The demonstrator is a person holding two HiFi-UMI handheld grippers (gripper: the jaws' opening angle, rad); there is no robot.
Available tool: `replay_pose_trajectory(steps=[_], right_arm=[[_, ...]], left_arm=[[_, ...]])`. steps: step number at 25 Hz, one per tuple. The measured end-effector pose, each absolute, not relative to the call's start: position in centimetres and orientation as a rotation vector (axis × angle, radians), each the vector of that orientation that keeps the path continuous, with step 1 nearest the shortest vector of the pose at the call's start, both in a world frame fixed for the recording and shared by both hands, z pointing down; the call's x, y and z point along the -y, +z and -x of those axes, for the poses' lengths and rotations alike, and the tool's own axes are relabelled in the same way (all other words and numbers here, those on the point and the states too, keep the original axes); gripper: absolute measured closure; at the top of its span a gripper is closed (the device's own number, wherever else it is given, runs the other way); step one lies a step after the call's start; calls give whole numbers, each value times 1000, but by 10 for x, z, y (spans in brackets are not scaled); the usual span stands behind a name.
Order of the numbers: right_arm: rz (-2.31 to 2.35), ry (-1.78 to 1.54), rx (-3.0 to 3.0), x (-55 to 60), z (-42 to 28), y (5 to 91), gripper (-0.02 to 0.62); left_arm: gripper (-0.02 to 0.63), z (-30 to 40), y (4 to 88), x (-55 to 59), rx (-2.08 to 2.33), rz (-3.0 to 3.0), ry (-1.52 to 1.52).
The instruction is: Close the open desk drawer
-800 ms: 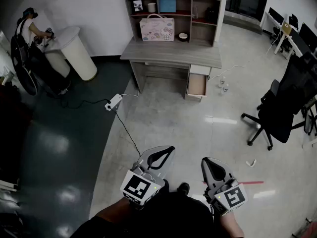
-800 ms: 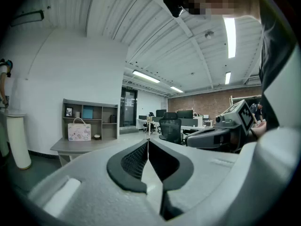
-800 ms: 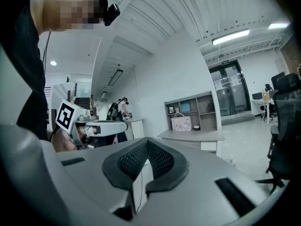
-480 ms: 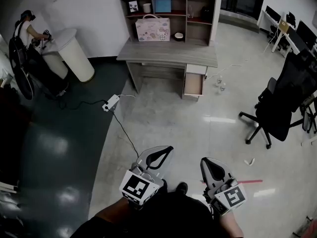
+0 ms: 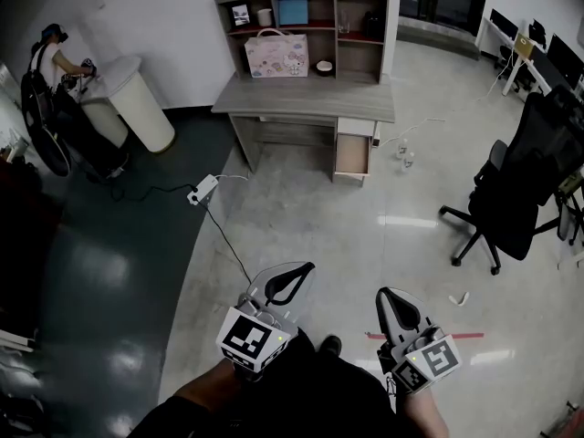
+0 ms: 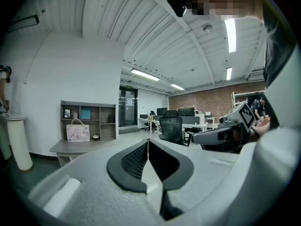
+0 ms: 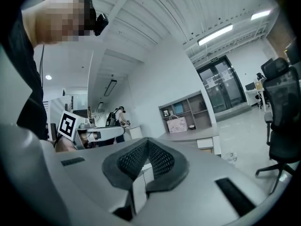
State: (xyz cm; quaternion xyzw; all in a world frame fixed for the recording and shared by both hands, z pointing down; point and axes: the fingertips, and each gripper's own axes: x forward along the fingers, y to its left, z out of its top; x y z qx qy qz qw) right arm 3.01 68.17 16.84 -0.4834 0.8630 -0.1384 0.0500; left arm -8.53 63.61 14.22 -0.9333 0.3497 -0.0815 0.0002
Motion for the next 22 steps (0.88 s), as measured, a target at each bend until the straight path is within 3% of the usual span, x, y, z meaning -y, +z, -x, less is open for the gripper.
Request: replay_pose_trajectory(steps=[12,22], right_arm=[[1467,-450,-2635,-630,-54,182,583],[1450,-461,-2632,-494,-45,176,583]], left_arm=[[597,62,154,-577,-1099,2939,-244],[597,69,156,-443,-1112,2974,-170]])
